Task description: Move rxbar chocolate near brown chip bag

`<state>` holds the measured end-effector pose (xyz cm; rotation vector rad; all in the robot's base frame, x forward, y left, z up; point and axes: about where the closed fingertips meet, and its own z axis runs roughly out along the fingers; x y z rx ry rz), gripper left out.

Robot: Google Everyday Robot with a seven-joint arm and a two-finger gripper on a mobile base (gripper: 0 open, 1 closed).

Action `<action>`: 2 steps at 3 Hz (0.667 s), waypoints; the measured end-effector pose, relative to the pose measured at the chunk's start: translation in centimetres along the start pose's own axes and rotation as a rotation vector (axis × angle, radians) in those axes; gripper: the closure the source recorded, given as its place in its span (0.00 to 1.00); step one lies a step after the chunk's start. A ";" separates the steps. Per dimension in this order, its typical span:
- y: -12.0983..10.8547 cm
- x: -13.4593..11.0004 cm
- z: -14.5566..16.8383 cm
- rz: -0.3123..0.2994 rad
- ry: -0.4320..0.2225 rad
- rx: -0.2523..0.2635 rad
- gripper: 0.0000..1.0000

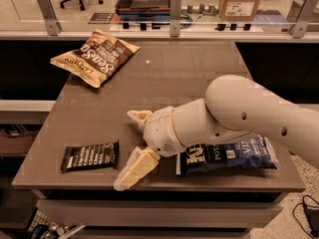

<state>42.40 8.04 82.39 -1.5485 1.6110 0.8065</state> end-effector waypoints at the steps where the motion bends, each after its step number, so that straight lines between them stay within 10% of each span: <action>1: 0.0 -0.4 1.3 -0.005 -0.017 -0.024 0.00; 2: 0.0 -0.8 2.2 -0.006 -0.037 -0.043 0.16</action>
Offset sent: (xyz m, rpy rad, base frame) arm 0.0060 0.0305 -0.0095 0.0649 0.0309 0.0565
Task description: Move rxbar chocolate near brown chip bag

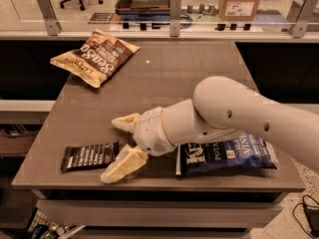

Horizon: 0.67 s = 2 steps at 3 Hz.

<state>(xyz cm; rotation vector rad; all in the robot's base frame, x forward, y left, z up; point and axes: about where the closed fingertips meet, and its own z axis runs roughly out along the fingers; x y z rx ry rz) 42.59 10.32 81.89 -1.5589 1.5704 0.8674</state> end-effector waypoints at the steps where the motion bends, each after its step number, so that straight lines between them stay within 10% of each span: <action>1: 0.2 0.0 1.0 -0.004 -0.017 -0.024 0.38; 2: 0.3 -0.1 1.0 -0.008 -0.015 -0.025 0.61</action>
Offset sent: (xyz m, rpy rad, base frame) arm -0.0014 0.0076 -0.0044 0.0139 0.0070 0.0208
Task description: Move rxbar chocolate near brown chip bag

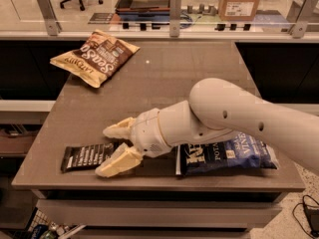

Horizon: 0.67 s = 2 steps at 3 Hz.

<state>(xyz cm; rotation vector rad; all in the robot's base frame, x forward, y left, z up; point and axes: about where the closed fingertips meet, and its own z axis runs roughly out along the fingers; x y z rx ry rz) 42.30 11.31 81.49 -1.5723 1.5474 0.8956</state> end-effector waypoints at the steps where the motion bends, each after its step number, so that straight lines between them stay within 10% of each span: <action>1: 0.1 -0.2 0.1 -0.004 0.001 -0.001 0.84; 2: 0.2 -0.3 0.1 -0.008 0.003 -0.003 1.00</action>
Offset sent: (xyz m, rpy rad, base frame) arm -0.0011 0.0012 0.0009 -0.0014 -0.0025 0.0028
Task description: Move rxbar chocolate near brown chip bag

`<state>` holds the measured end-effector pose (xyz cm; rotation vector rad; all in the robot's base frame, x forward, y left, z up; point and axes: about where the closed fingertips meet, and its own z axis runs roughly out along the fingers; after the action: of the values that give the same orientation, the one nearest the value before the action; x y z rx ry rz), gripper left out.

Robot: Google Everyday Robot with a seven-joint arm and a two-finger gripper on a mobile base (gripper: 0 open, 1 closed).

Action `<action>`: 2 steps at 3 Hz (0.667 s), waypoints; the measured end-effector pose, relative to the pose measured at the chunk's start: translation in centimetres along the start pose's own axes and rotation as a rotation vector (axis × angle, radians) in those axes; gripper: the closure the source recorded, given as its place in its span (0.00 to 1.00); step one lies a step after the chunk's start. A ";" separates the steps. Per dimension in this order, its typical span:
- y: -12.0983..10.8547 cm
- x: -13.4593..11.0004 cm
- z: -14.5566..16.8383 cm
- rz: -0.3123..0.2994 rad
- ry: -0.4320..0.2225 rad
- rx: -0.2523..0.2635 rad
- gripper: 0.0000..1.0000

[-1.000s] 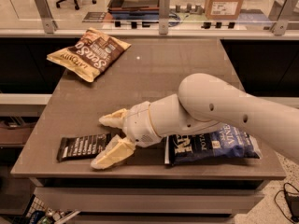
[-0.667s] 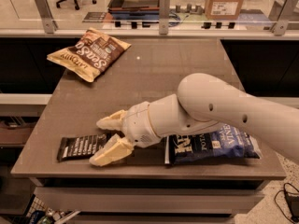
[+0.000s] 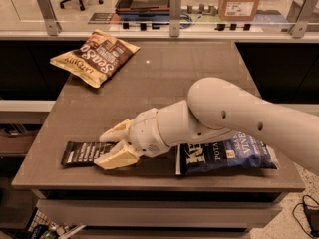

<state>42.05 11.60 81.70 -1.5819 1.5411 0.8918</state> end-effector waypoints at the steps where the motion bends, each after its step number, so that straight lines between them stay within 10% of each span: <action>1: 0.0 0.0 0.0 0.000 0.000 0.000 1.00; 2: -0.1 -0.2 -0.2 0.004 0.000 0.008 1.00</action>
Offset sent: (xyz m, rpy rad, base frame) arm 0.0072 -0.0059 0.0053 0.0055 0.0047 -0.0377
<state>42.18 11.53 81.94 -1.5735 1.5464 0.8863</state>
